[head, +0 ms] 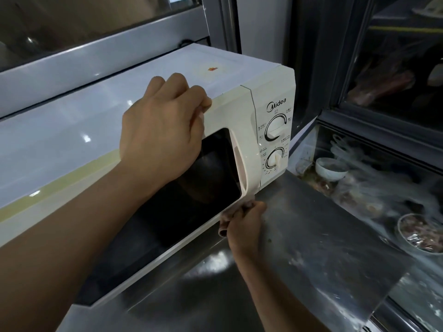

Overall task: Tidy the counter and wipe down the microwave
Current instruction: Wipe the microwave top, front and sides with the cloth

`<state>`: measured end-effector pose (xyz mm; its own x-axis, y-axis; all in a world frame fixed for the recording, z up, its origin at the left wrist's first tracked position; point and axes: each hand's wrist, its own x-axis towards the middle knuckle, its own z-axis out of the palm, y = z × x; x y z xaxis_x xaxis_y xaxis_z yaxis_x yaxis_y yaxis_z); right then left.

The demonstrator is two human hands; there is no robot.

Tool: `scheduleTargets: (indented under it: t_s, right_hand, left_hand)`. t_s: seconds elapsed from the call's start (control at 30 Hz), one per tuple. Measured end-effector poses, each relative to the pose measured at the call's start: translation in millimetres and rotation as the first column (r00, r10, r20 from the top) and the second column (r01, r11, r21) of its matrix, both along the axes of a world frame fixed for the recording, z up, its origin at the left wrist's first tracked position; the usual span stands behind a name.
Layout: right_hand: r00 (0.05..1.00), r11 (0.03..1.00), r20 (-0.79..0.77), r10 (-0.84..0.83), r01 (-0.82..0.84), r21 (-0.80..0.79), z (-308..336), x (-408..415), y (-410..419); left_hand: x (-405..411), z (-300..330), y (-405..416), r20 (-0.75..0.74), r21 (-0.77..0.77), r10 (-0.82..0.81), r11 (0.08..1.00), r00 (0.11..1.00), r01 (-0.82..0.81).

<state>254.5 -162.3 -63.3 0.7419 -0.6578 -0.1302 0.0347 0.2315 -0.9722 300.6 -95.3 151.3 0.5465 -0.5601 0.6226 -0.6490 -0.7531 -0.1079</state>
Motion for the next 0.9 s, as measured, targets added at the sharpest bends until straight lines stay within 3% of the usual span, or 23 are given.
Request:
scheduleTargets:
  t_s: [0.27, 0.4, 0.6, 0.9]
  right_hand:
    - [0.986, 0.990, -0.104, -0.134, 0.130, -0.043, 5, 26, -82]
    - [0.989, 0.968, -0.081, -0.121, 0.100, -0.232, 10, 34, -123]
    - [0.995, 0.910, -0.021, 0.096, -0.097, -0.402, 21, 27, -150]
    - [0.961, 0.799, 0.120, 0.250, -0.135, -0.585, 86, 30, -176]
  left_hand:
    - [-2, 2, 0, -0.026, 0.037, 0.007, 0.999, 1.000, -0.006]
    - [-3, 4, -2, -0.049, 0.050, 0.031, 0.998, 0.998, -0.028]
    - [-5, 7, -5, -0.086, 0.068, 0.066, 0.996, 0.994, -0.060]
    - [-6, 10, -6, -0.151, 0.054, 0.061, 0.997, 0.987, -0.054]
